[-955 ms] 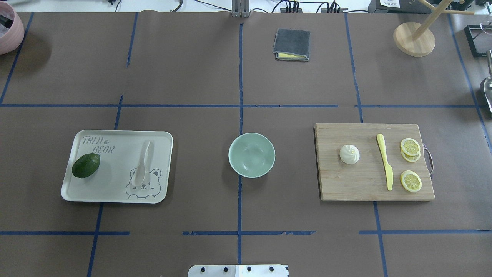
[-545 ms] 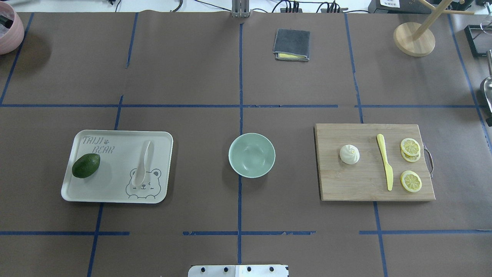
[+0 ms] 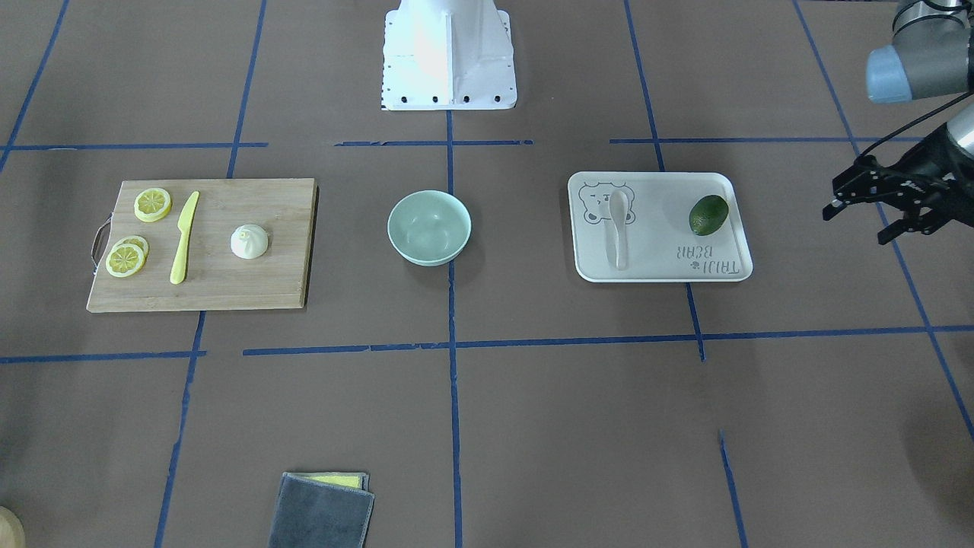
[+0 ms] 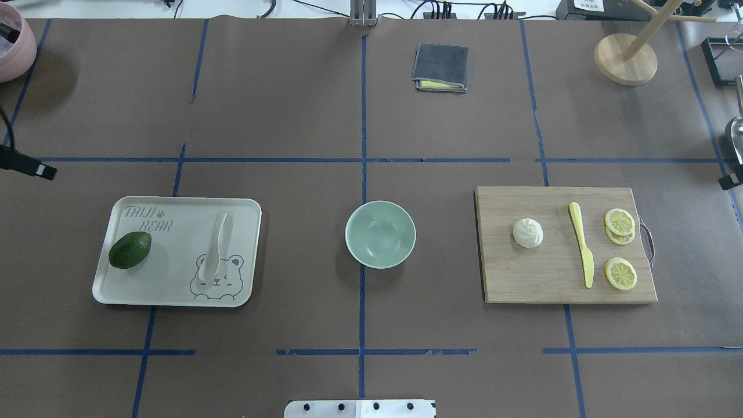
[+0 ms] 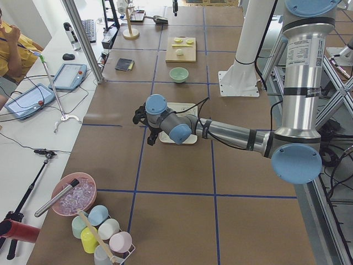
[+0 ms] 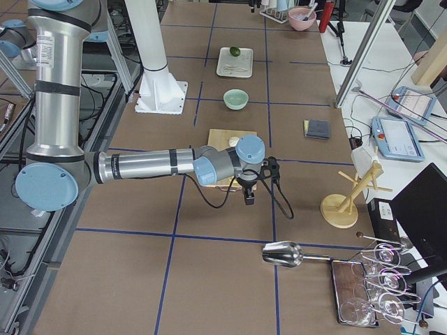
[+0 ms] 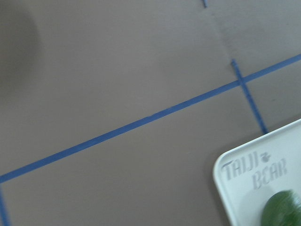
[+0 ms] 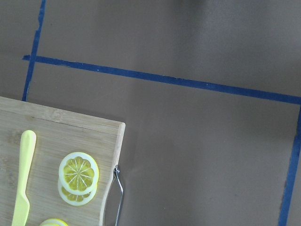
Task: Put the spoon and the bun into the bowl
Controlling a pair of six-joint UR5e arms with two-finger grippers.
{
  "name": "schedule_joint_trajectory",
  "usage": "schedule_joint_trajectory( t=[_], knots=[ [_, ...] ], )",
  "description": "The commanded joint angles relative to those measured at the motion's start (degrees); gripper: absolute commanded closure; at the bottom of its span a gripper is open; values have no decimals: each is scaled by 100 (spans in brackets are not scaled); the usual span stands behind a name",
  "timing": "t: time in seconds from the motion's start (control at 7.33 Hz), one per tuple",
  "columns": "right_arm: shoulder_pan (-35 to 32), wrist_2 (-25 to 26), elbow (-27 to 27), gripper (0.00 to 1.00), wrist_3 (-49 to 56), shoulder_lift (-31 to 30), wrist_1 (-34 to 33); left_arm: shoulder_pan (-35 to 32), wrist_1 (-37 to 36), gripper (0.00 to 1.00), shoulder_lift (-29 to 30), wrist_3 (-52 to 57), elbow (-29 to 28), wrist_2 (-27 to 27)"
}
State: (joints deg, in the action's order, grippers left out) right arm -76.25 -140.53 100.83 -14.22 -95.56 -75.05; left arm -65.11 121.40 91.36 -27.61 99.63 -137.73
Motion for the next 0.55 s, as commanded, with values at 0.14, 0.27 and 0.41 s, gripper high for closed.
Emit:
schedule_joint_trajectory(
  t=[0.14, 0.27, 0.41],
  knots=[
    [49, -105, 7, 0, -10, 11, 17, 1531, 34, 0, 1117, -2522, -119, 995],
    [57, -62, 16, 0, 16, 11, 26, 2067, -2, 0, 1225, -2861, -180, 1438],
    [57, -36, 7, 0, 33, 11, 26, 2159, -11, 0, 1235, -2873, -207, 1616]
  ],
)
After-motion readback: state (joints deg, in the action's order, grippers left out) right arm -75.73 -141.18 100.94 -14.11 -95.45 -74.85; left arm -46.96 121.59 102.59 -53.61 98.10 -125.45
